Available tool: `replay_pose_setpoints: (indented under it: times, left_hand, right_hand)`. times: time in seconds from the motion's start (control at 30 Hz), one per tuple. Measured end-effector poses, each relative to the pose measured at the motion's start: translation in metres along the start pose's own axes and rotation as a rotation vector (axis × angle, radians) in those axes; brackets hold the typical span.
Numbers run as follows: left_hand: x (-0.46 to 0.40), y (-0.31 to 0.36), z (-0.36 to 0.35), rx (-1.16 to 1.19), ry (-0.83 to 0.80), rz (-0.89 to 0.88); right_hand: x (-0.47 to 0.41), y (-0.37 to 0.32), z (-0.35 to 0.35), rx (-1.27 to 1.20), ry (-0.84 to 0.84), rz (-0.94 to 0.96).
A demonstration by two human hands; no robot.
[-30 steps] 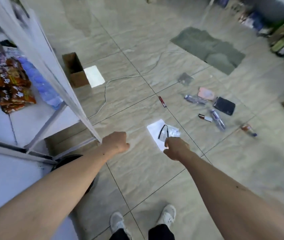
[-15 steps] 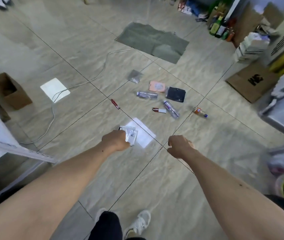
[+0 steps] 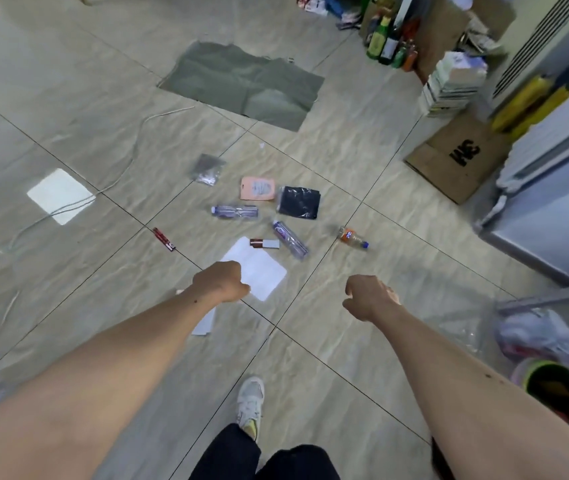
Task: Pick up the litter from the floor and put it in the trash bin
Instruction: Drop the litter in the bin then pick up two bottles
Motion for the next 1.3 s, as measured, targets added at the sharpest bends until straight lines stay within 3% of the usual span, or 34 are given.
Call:
replay_pose_setpoints:
  times: [0.37,0.8,1.07,1.3]
  left_hand:
    - [-0.138,0.145,0.038,-0.018,-0.018,0.071]
    - [-0.308,0.207,0.049,0.181,-0.095,0.170]
    - [-0.428,0.201,0.009,0.303,-0.124,0.273]
    - [-0.544,0.178,-0.079,0.396,-0.067,0.346]
  right_hand:
    - [-0.155,0.116,0.090,0.023,-0.073,0.011]
    - [-0.370,0.154,0.164,0.136,-0.133,0.075]
    - [-0.519,0.154,0.134,0.230,-0.173,0.160]
    - [-0.653,0.167,0.042,0.298,-0.203,0.207]
Point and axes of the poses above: each hand's wrist, its own x-axis away from the middle knuckle, its own z-axis out of the back of the hand, y = z × x, the point moved 9 cm from there along -x, towards the middle knuckle, and after that the axes turned 7 degrees about -y, right-handed, at the moved point
